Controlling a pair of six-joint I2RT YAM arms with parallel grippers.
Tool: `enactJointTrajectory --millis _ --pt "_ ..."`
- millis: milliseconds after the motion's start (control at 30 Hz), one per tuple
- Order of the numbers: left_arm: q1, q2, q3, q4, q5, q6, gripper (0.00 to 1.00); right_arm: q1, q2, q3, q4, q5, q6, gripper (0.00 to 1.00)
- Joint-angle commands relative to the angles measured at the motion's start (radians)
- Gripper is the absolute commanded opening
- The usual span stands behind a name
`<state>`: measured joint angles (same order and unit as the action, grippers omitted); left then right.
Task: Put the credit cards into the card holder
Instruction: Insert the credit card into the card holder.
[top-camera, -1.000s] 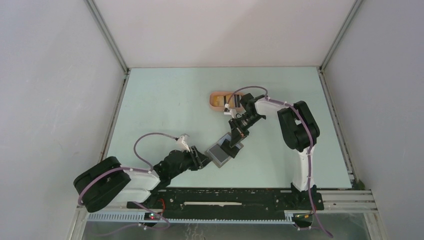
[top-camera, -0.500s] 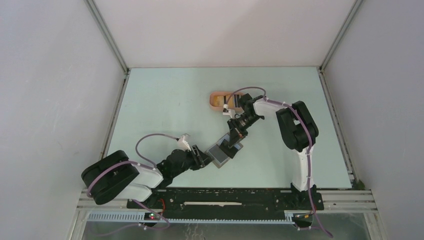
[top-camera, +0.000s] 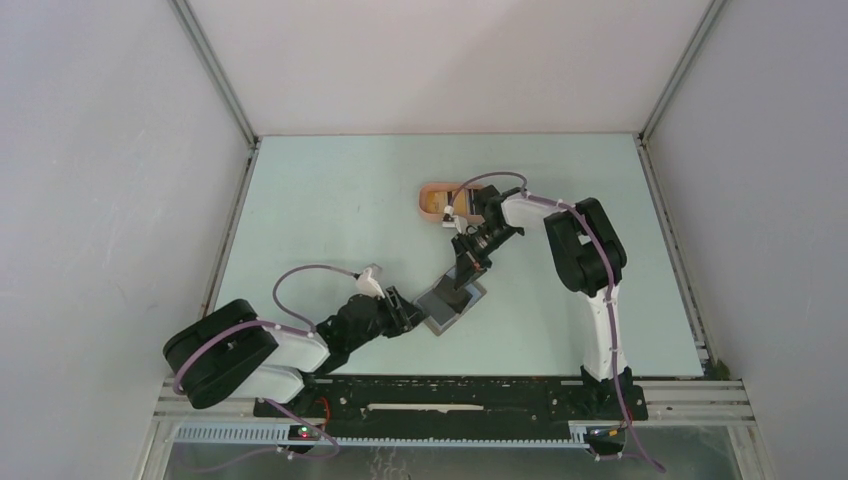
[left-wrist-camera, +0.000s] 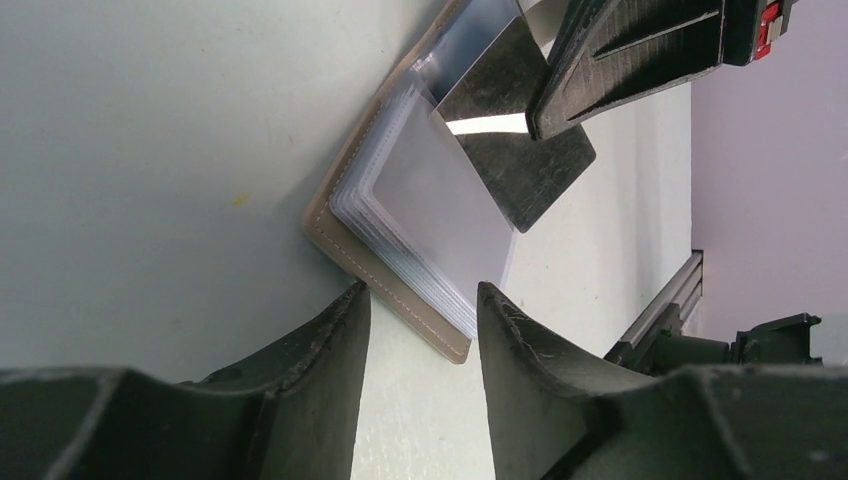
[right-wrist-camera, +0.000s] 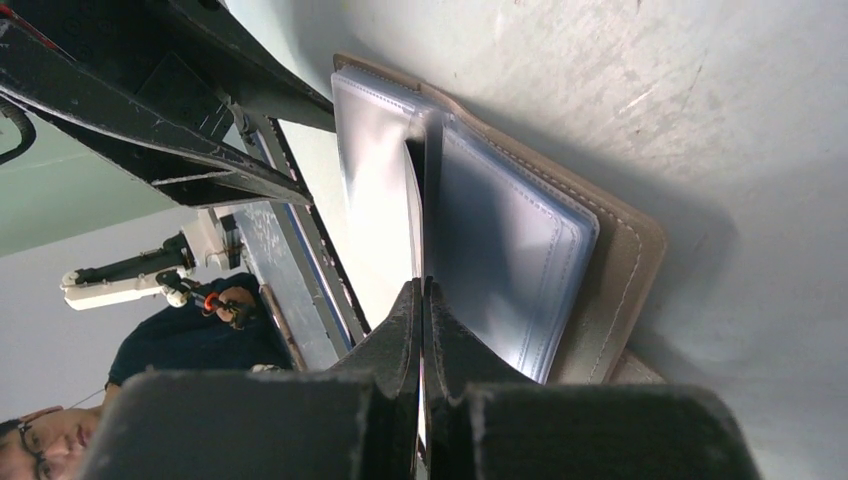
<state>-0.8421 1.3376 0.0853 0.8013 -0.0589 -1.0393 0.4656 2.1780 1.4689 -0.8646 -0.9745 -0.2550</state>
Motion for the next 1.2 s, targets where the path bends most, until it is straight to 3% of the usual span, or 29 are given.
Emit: enactJointTrajectory --millis 0,500,1167 --pt "-0.002 -0.003 0.034 -0.084 -0.042 0.016 0.49 0.005 0.024 0.044 -0.011 0.004 -0.003 0.00" --pt "-0.003 0.007 0.065 -0.133 -0.044 0.033 0.49 0.027 0.064 0.093 -0.066 0.025 -0.084 0.00" --pt "-0.003 0.015 0.071 -0.140 -0.037 0.035 0.47 0.024 0.072 0.076 -0.036 0.023 -0.066 0.00"
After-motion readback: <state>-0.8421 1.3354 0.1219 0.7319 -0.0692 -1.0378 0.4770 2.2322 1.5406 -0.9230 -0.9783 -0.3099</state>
